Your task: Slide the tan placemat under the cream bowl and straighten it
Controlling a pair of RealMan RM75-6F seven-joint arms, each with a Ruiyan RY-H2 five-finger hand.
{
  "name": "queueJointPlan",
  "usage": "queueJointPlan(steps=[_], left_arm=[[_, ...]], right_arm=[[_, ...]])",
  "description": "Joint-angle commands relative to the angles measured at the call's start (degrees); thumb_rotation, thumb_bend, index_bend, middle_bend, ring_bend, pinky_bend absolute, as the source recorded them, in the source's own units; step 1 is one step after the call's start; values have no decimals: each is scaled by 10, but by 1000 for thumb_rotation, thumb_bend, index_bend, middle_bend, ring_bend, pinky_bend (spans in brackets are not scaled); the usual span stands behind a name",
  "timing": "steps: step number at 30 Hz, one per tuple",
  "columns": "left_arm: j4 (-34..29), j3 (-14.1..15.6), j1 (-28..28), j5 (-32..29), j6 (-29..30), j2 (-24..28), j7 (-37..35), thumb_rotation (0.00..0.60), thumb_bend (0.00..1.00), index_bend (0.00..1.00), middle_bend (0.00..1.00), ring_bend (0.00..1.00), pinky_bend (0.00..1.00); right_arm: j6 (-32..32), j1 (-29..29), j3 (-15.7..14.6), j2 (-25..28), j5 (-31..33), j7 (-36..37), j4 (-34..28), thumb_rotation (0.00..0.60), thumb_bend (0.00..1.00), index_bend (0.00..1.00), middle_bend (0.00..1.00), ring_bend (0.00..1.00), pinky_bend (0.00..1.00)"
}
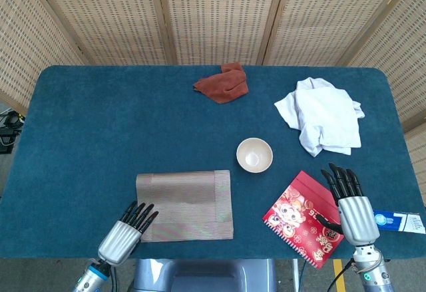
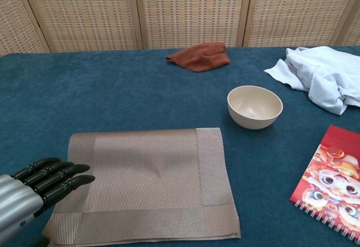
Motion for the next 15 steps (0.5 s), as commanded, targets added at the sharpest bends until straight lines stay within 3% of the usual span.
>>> queueJointPlan(steps=[1,15], left_arm=[[0,-1,-1,-3,-2,0,0,600,410,32,0,0,0],[-23,-5,-5,-41,-23,17,25,600,399,40,0,0,0]], right_arm=[[0,0,0,0,0,0,0,600,213,47,0,0,0],[0,0,0,2,0,3,-2,600,213,47,0,0,0]])
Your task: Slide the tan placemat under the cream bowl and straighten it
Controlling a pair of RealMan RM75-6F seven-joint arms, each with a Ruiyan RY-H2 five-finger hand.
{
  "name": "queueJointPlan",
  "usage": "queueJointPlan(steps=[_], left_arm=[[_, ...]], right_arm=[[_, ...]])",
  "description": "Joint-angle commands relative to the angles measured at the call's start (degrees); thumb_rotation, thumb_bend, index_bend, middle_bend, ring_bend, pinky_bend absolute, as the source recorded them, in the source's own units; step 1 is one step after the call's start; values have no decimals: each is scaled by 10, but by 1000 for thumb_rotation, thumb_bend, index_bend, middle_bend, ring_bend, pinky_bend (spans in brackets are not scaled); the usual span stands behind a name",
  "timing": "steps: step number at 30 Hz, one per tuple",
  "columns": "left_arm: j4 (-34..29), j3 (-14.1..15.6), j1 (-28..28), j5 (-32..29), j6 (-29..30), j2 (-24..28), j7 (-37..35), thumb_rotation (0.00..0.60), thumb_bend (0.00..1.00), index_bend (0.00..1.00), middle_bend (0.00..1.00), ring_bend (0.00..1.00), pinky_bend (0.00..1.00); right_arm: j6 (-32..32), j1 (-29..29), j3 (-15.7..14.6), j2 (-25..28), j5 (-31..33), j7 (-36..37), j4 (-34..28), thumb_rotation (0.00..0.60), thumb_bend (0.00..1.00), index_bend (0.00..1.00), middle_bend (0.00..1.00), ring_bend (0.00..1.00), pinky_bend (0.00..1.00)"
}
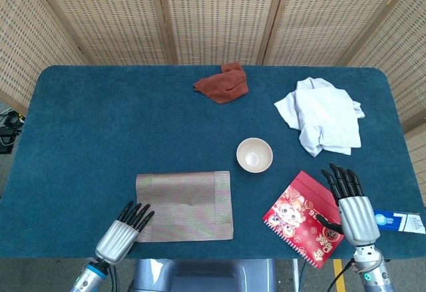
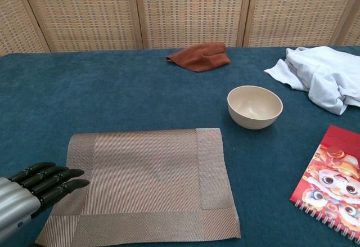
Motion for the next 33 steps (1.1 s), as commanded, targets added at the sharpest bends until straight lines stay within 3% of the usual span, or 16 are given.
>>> queueJointPlan(steps=[1,9,20,27,31,33], left_arm=[[0,-4,-2,-4,0,2,0,600,399,44,0,0,0],[8,-13,-11,-15,-8,-11,-3,600,399,156,0,0,0],[34,-15,-12,1,20,-44,-13,600,409,564,0,0,0],[43,-16,-11,0,26,-51,-17,600,431,641,0,0,0],[44,-17,-12,0,29,-52,-15,600,545,647,0,0,0],[44,-16,-13,1,31,-52,-15,600,553,650,0,0,0]], right_arm=[[0,0,0,0,-1,0,0,600,213,47,0,0,0],[-1,0,-2,-1,-2,-3,-2,600,213,47,0,0,0],[-5,1,-4,-1,-2,-3,-2,600,213,47,0,0,0],[-7,1,-5,0,-3,-2,-4,600,212,47,0,0,0],[-6,1,-5,-1,-4,-5,-3,600,212,47,0,0,0],[-7,1,-6,-1,-4,-6,-3,600,213,47,0,0,0]])
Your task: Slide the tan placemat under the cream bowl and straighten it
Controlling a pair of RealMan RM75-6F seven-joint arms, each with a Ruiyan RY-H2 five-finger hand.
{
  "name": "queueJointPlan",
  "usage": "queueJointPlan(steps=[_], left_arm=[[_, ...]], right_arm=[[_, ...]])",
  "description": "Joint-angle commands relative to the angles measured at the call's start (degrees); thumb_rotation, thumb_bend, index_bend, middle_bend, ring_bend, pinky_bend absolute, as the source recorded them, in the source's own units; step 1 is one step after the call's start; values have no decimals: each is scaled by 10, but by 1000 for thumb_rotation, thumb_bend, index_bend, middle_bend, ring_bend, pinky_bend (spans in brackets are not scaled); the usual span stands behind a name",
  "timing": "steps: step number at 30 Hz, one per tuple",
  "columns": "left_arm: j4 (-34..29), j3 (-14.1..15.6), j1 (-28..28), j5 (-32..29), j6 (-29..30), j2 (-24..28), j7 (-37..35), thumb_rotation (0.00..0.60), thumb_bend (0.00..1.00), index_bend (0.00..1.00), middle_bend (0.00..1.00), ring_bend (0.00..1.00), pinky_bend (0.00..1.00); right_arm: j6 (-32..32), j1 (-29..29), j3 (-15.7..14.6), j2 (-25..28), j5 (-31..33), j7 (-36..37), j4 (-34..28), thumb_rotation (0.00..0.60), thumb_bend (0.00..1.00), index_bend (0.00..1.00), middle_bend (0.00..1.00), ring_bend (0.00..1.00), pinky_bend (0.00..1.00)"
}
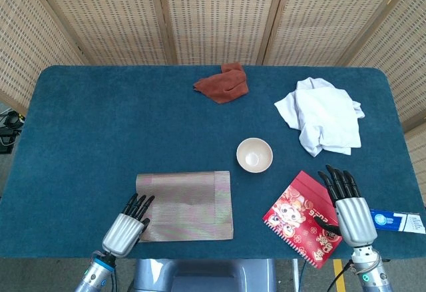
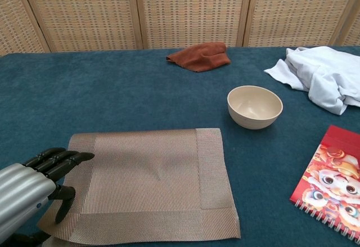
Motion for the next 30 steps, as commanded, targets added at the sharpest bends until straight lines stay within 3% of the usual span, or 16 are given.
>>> queueJointPlan(steps=[1,12,18,22,23,30], left_arm=[[-1,0,-1,0,2,1,0,600,553,652,0,0,0],[-44,-24,-15,-8,4,19,10,600,687,690,0,0,0],[-73,-53,-37,-22,-12,26,26,600,709,704,0,0,0],[-103,-89,-61,-49,-35,32,38,600,709,711,0,0,0],[-118,-129,-83,-75,-55,33,44,600,708,711,0,0,0],[-115,-230,-154,-168,-98,20,116,600,696,713,0,0,0]], right_arm=[[-1,0,-1,-1,0,0,0,600,213,47,0,0,0],[0,0,-1,1,-3,3,-2,600,212,47,0,0,0],[-6,2,2,0,7,4,3,600,213,47,0,0,0],[-14,4,7,-3,19,2,9,600,213,47,0,0,0],[-16,5,12,-4,28,1,13,600,213,47,0,0,0],[-21,8,25,-10,52,0,28,600,213,47,0,0,0]])
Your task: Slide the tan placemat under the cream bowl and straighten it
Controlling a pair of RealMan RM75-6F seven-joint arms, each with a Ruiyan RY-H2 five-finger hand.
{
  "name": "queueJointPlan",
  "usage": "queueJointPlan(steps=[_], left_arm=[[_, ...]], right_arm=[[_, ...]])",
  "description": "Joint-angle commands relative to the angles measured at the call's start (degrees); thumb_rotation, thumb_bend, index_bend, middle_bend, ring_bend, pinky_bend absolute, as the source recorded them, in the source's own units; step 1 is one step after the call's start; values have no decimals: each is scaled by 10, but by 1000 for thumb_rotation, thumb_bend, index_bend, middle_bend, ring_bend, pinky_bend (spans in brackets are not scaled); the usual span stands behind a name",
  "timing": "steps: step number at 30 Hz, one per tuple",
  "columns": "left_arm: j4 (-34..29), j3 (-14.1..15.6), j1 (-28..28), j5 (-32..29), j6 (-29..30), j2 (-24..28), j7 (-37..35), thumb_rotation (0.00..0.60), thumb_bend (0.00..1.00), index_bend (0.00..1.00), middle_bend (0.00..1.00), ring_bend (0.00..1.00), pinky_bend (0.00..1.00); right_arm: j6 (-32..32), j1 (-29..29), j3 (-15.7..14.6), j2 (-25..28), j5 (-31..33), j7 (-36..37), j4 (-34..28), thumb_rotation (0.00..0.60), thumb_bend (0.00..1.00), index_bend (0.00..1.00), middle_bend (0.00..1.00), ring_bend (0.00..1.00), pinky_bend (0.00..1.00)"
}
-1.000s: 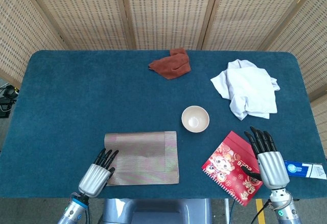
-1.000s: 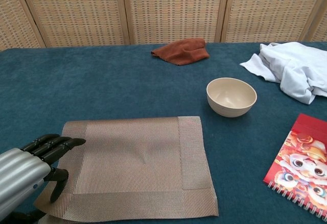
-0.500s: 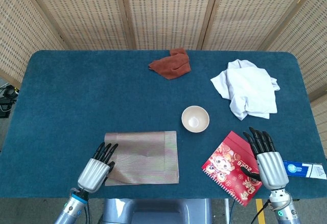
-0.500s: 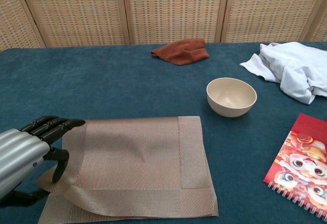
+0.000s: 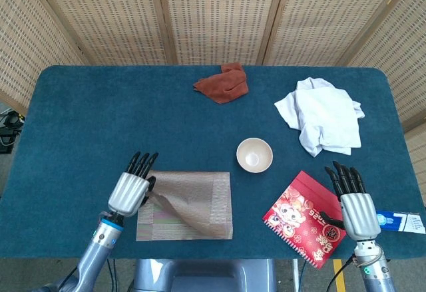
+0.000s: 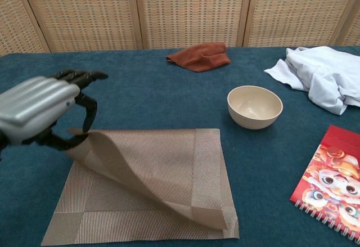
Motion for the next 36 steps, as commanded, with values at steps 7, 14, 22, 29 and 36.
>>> queueJointPlan(steps=[7,14,22,29,36], left_arm=[[84,-124,-122,-123,-47,-51,73,600,690,715,0,0,0],[187,-151,-193,-170,-55,-91,86,600,679,704,0,0,0],[319,-152,-254,-171,-37,-127,79,600,655,669,0,0,0],[370,-147,-275,-176,-22,-137,55,600,305,139,0,0,0],[377,-134,-264,-169,16,-129,19,600,246,0,0,0,0]], right_arm=[[-4,5,14,-9,19,-7,19,600,213,47,0,0,0],[-8,8,23,-16,36,-10,35,600,213,47,0,0,0],[-19,13,32,-24,59,-10,56,600,213,47,0,0,0],[-23,16,32,-31,64,-17,63,600,213,47,0,0,0],[-19,15,27,-33,57,-18,62,600,213,47,0,0,0]])
